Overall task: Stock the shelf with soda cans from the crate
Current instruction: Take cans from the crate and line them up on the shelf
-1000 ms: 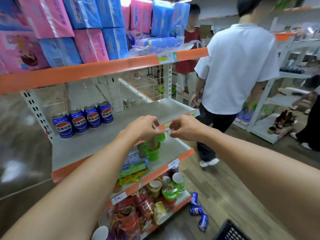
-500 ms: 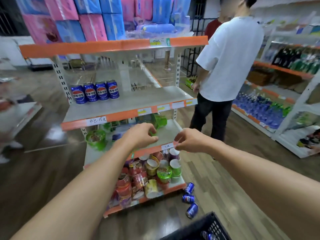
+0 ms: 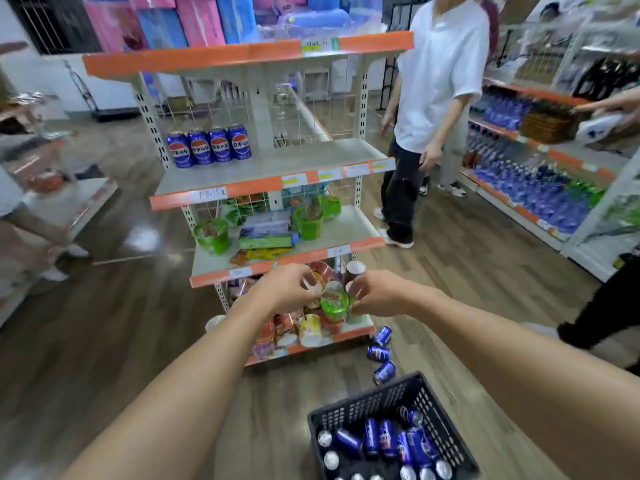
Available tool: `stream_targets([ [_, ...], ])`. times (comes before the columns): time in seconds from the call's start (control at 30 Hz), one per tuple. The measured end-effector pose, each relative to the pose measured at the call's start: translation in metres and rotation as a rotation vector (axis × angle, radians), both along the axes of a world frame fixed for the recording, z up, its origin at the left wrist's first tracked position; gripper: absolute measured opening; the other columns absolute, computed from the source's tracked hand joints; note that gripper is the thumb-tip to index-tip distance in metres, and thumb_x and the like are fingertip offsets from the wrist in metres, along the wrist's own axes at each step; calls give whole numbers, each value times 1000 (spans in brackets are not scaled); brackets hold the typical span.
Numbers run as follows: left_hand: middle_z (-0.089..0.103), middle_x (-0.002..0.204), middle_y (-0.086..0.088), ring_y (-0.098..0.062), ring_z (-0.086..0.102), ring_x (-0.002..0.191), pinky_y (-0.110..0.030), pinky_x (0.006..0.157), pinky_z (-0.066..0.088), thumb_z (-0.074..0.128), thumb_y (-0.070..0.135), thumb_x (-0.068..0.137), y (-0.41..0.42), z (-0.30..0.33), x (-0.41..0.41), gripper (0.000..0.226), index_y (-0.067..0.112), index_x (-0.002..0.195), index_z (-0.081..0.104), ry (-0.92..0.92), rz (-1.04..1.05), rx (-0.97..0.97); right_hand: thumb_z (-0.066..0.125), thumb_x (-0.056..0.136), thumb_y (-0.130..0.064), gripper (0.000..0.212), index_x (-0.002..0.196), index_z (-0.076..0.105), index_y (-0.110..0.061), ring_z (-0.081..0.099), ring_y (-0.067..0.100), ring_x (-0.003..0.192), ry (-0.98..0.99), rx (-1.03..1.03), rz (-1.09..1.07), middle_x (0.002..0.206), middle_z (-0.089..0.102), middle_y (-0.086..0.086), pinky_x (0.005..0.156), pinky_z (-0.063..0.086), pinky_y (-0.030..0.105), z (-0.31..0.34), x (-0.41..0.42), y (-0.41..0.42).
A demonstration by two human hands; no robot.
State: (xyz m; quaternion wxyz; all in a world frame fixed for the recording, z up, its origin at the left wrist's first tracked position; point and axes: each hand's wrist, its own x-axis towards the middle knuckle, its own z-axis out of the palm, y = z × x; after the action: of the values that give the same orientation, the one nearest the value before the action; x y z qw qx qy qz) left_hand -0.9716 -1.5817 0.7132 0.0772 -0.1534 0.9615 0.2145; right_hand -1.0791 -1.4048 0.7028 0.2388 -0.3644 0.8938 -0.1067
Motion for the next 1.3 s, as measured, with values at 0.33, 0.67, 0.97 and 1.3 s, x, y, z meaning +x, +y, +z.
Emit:
stream_targets([
  [0.33,69,123,1,-19,65,109,-35,92,53,63,37,92,71,-18,40,35,21,122,68,-1,74,-9,67,82,-36,39,118,69,-23,61,19,94,0,-23,40,110,67,0,78,50,27,-31,23,63],
  [0.67,69,121,7,-17,64,108,-39,93,53,61,41,91,160,-52,26,33,25,119,67,31,300,40,64,84,-26,33,115,69,-18,63,22,94,0,-41,201,108,70,4,81,55,31,-50,-8,133],
  [0.97,69,120,3,-15,64,107,-34,95,51,63,35,93,221,-109,30,29,22,118,65,-33,334,84,62,85,-22,24,106,69,-13,65,24,98,-90,25,206,104,70,6,85,56,34,-102,-10,193],
  [1.3,70,115,8,-11,64,104,-36,95,52,61,34,93,227,-238,10,31,25,123,64,-14,345,189,60,83,-23,17,96,67,-16,64,23,89,-128,20,162,97,70,3,72,51,30,-246,-13,211],
])
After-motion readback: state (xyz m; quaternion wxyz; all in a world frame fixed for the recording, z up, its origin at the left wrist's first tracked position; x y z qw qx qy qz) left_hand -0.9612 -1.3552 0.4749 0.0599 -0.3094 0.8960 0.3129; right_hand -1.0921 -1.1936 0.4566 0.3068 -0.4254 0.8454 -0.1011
